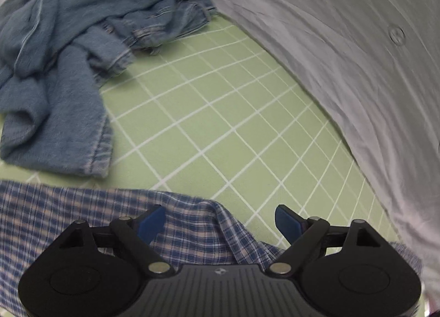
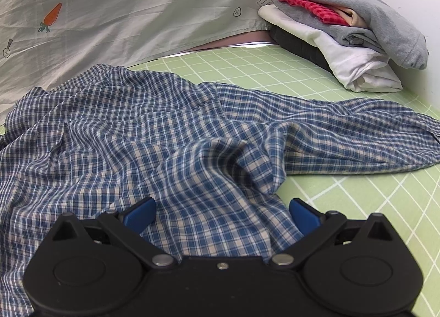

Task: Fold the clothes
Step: 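Grasp the shirt hem with the left gripper and pull it flat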

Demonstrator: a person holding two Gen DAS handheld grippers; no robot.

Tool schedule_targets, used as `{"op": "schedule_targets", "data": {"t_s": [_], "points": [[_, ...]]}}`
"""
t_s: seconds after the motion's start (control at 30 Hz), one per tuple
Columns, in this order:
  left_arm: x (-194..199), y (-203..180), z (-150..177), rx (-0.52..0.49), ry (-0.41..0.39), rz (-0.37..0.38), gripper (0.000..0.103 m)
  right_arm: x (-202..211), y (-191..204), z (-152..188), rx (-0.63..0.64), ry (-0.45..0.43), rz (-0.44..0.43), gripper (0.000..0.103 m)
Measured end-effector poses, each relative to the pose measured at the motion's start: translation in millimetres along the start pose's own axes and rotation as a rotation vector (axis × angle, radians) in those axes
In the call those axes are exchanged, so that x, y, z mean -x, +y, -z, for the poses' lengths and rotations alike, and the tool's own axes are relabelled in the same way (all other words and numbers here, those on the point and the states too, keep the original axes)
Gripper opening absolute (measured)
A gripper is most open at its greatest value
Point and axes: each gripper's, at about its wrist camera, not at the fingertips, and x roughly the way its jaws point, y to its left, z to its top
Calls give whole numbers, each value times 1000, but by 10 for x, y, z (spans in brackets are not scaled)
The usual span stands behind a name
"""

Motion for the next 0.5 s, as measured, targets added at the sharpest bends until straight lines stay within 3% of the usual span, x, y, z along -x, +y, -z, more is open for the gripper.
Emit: {"op": "schedule_targets", "data": {"t_s": [0.07,0.13,0.17,0.27,0.4,0.5], "points": [[22,-105,38,-65,-25,-53,67,-6,-1,-7,2,2,-2,103],[50,-133,65,-88,-25,-67,20,-11,-2,-12,5,4,-6,103],[68,-122,77,-86,-18,-54,8,-13,-3,-13,6,3,-7,103],[227,-137,150,-86,-48,-19,3,-14,-8,0,8,-3,-9,103],[783,-43,445,-143,-101,34,3,-8,-7,15,12,-9,-14,103],[1042,131,802,-168,-10,99,3,11,-9,45,17,-28,-19,103]]}}
